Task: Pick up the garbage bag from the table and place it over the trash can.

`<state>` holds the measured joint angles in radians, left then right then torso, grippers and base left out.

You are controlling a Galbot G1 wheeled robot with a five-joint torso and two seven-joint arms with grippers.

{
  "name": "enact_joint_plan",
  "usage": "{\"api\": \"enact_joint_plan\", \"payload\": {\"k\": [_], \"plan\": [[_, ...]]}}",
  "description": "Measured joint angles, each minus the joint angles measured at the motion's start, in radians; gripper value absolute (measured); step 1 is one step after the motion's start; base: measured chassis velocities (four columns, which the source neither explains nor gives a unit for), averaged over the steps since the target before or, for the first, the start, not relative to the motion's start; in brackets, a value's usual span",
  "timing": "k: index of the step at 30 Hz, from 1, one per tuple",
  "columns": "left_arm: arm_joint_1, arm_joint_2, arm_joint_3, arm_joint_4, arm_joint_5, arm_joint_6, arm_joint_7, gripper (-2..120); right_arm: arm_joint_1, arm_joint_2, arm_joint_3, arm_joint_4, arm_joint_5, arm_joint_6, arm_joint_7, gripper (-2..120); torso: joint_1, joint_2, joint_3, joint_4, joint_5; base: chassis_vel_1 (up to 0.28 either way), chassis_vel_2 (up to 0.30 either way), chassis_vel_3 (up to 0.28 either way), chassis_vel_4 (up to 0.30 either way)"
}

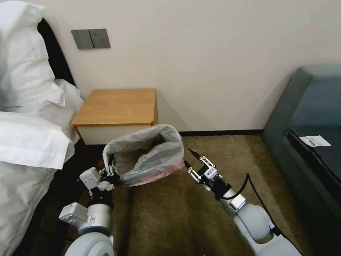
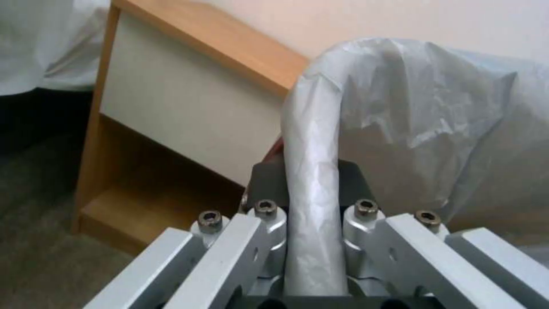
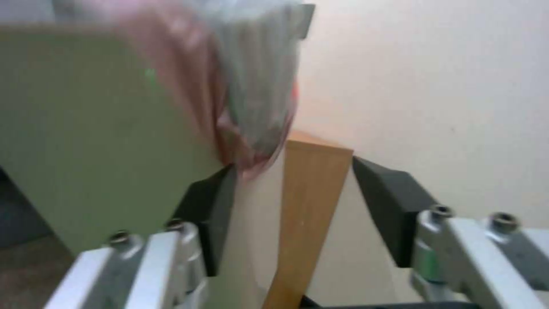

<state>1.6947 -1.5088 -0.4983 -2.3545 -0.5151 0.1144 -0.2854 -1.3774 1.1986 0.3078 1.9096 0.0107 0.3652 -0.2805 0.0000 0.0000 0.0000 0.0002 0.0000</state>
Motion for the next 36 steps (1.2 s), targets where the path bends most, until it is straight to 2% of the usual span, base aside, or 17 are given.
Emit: {"api": "enact_joint_plan", "payload": {"k": [2,3,6,7,10,11,13,15,16,18,20,23,24,26,29,36], "plan": [[-0.005,0.001,-0.004,0.013,0.004,-0.002,0.000,8,-0.042,0.014,0.025,0.031,0.053,0.001,-0.011,68,0.000,0.000,0.000,-0.0002,0.0000,0.000,0.000,0.000,0.000],[-0.005,0.001,-0.004,0.013,0.004,-0.002,0.000,8,-0.042,0.014,0.025,0.031,0.053,0.001,-0.011,68,0.000,0.000,0.000,-0.0002,0.0000,0.000,0.000,0.000,0.000],[-0.016,0.001,-0.008,0.040,0.006,-0.009,0.001,8,-0.116,0.039,0.035,0.084,0.183,-0.019,-0.025,82,0.000,0.000,0.000,-0.0003,-0.0001,0.000,0.000,0.000,0.000],[-0.016,0.001,-0.008,0.040,0.006,-0.009,0.001,8,-0.116,0.039,0.035,0.084,0.183,-0.019,-0.025,82,0.000,0.000,0.000,-0.0003,-0.0001,0.000,0.000,0.000,0.000],[-0.038,0.001,-0.009,0.073,0.009,-0.014,-0.001,8,-0.186,0.048,-0.020,0.127,0.350,-0.076,-0.026,97,0.000,0.000,0.000,-0.0002,-0.0001,0.000,0.000,0.000,0.000],[-0.038,0.001,-0.009,0.073,0.009,-0.014,-0.001,8,-0.186,0.048,-0.020,0.127,0.350,-0.076,-0.026,97,0.000,0.000,0.000,-0.0002,-0.0001,0.000,0.000,0.000,0.000],[-0.048,0.000,-0.009,0.084,0.009,-0.014,-0.002,8,-0.208,0.048,-0.059,0.145,0.461,-0.115,-0.017,100,0.000,0.000,0.000,-0.0003,-0.0001,0.000,0.000,0.000,0.000],[-0.056,-0.001,-0.007,0.092,0.008,-0.014,-0.002,8,-0.223,0.047,-0.111,0.169,0.619,-0.174,0.004,100,0.000,0.000,0.000,-0.0002,-0.0001,0.000,0.000,0.000,0.000],[-0.056,-0.001,-0.007,0.092,0.008,-0.014,-0.002,8,-0.223,0.047,-0.111,0.169,0.619,-0.174,0.004,100,0.000,0.000,0.000,-0.0002,-0.0001,0.000,0.000,0.000,0.000],[-0.057,-0.003,-0.004,0.092,0.007,-0.014,-0.002,8,-0.212,0.064,-0.150,0.177,0.727,-0.216,0.026,99,0.000,0.000,0.000,-0.0002,-0.0002,0.000,0.000,0.000,0.000],[-0.057,-0.003,-0.004,0.092,0.007,-0.014,-0.002,8,-0.203,0.073,-0.158,0.176,0.753,-0.222,0.034,99,0.000,0.000,0.000,-0.0003,0.0001,0.000,0.000,0.000,0.000],[-0.053,-0.001,-0.006,0.092,0.007,-0.016,-0.002,8,-0.160,0.124,-0.176,0.159,0.856,-0.250,0.076,95,0.000,0.000,0.000,0.0000,-0.0001,0.000,0.000,0.000,0.000],[-0.053,-0.001,-0.006,0.092,0.007,-0.016,-0.002,8,-0.160,0.124,-0.176,0.159,0.856,-0.250,0.076,95,0.000,0.000,0.000,0.0000,-0.0001,0.000,0.000,0.000,0.000],[-0.053,0.001,-0.008,0.092,0.006,-0.016,-0.002,8,-0.157,0.138,-0.175,0.143,0.862,-0.251,0.078,84,0.000,0.000,0.000,0.0000,-0.0001,0.000,0.000,0.000,0.000],[-0.055,0.001,-0.008,0.091,0.005,-0.016,-0.003,8,-0.160,0.143,-0.175,0.127,0.860,-0.249,0.071,80,0.000,0.000,0.000,-0.0002,-0.0001,0.000,0.000,0.000,0.000],[-0.055,-0.002,-0.006,0.086,0.005,-0.016,-0.003,8,-0.158,0.174,-0.175,0.090,0.846,-0.236,0.042,80,0.000,0.000,0.000,-0.0002,0.0000,0.000,0.000,0.000,0.000]]}}
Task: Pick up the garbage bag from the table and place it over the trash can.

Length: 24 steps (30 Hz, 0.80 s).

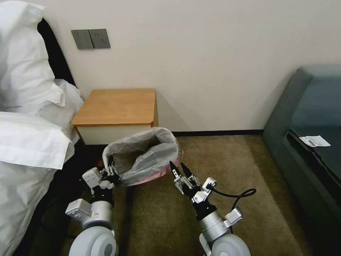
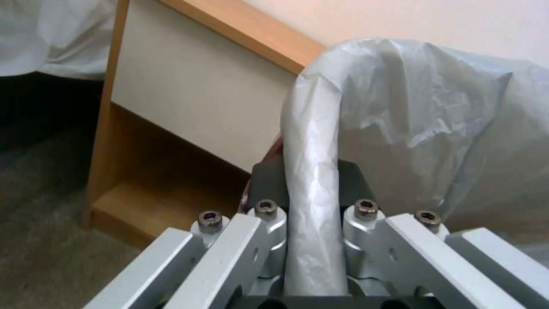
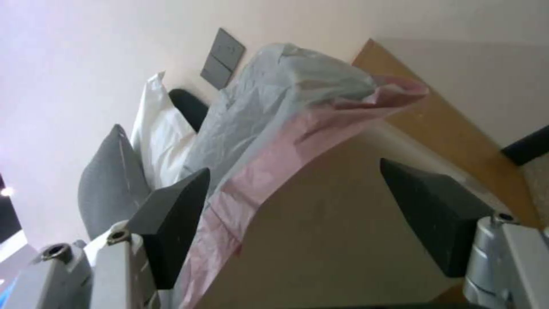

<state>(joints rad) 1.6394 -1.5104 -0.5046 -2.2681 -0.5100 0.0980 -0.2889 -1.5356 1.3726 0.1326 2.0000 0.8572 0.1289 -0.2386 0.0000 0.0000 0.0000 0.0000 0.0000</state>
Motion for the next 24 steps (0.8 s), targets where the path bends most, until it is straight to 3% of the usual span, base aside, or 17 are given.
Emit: {"api": "enact_joint_plan", "payload": {"k": [6,9,12,14,24], "plan": [[-0.001,0.000,0.000,0.000,0.000,0.000,-0.001,8,-0.003,0.011,-0.006,-0.002,-0.012,0.005,-0.005,74,0.000,0.000,0.000,0.0000,0.0000,0.000,0.000,0.000,0.000],[-0.003,0.001,0.000,0.000,0.000,0.000,-0.001,8,-0.008,0.019,-0.011,-0.001,-0.027,0.009,-0.010,58,0.000,0.000,0.000,0.0000,0.0000,0.000,0.000,0.000,0.000],[-0.004,0.001,0.000,0.000,0.000,0.000,-0.001,8,-0.009,0.023,-0.013,0.000,-0.037,0.013,-0.012,52,0.000,0.000,0.000,0.0000,0.0000,0.000,0.000,0.000,0.000],[-0.004,0.002,0.000,0.000,0.000,0.000,-0.002,8,-0.012,0.030,-0.015,0.000,-0.051,0.018,-0.016,39,0.000,0.000,0.000,0.0000,0.0000,0.000,0.000,0.000,0.000],[-0.013,0.005,-0.002,0.007,-0.003,0.004,-0.009,8,-0.025,0.039,-0.023,-0.004,-0.105,0.037,-0.044,4,0.000,0.000,0.000,0.0000,0.0001,0.000,0.000,0.000,0.000]]}}
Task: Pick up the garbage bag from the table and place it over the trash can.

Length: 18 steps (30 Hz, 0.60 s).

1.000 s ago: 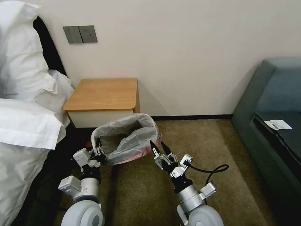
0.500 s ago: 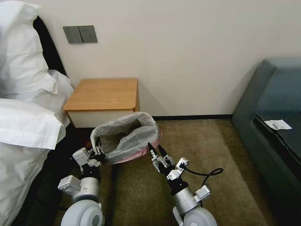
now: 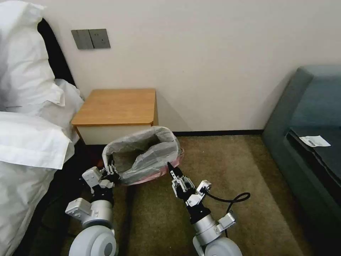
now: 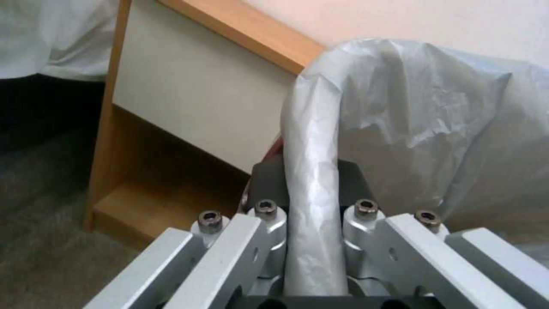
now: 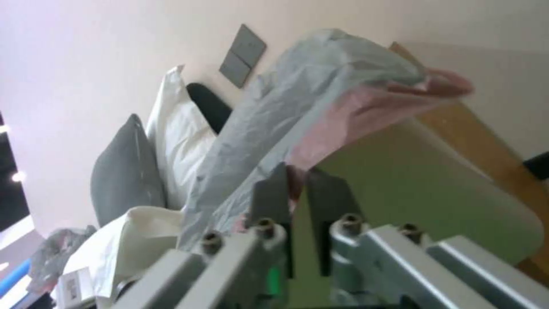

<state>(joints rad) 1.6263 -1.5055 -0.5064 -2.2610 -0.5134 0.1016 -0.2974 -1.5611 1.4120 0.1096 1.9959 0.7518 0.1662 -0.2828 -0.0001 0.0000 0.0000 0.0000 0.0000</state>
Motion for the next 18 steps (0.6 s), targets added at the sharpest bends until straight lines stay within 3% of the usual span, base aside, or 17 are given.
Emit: {"api": "enact_joint_plan", "payload": {"k": [2,18], "plan": [[-0.002,0.000,0.000,0.001,0.000,0.001,-0.001,8,-0.001,0.000,-0.001,0.000,-0.004,0.002,-0.002,0,0.000,0.000,0.000,0.0000,0.0000,0.000,0.000,0.000,0.000],[0.004,-0.002,0.004,-0.002,-0.003,0.002,-0.002,8,0.008,-0.002,0.010,-0.012,-0.029,0.020,-0.008,0,0.000,0.000,0.000,0.0000,-0.0002,0.000,0.000,0.000,0.000]]}}
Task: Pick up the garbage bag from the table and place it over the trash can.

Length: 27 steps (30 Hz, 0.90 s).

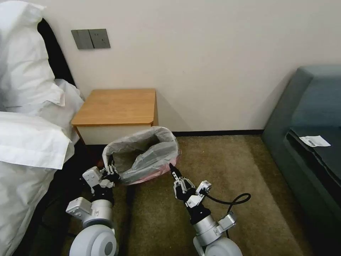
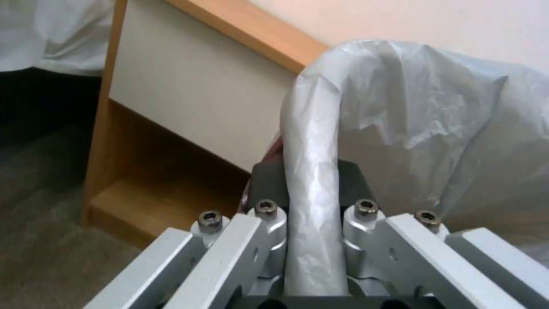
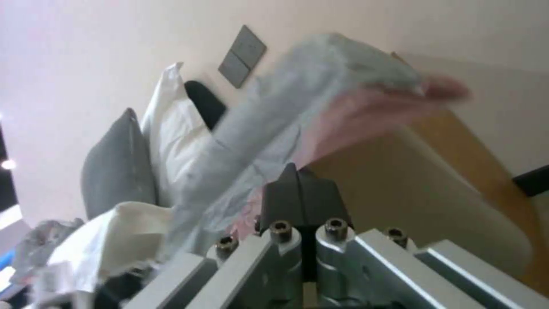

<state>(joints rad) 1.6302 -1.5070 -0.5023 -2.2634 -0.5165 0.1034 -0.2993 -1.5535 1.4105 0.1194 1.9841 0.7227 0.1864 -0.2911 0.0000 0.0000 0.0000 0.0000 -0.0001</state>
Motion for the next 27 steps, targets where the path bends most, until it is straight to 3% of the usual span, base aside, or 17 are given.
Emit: {"api": "enact_joint_plan", "payload": {"k": [15,21,27], "plan": [[0.033,0.002,0.011,-0.097,-0.082,0.043,-0.021,8,0.029,0.005,0.044,-0.110,-0.047,0.023,0.020,0,0.000,0.000,0.000,0.0000,0.0002,0.000,0.000,0.000,0.000],[0.025,0.001,0.005,-0.083,-0.075,0.045,-0.025,8,0.010,0.004,0.047,-0.096,-0.070,0.025,0.002,1,0.000,0.000,0.000,0.0000,0.0000,0.000,0.000,0.000,0.000],[-0.003,0.008,-0.005,-0.043,-0.074,0.044,-0.030,8,-0.047,-0.008,0.026,-0.024,-0.081,0.041,-0.037,24,0.000,0.000,0.000,0.0000,0.0000,0.000,0.000,0.000,0.000]]}}
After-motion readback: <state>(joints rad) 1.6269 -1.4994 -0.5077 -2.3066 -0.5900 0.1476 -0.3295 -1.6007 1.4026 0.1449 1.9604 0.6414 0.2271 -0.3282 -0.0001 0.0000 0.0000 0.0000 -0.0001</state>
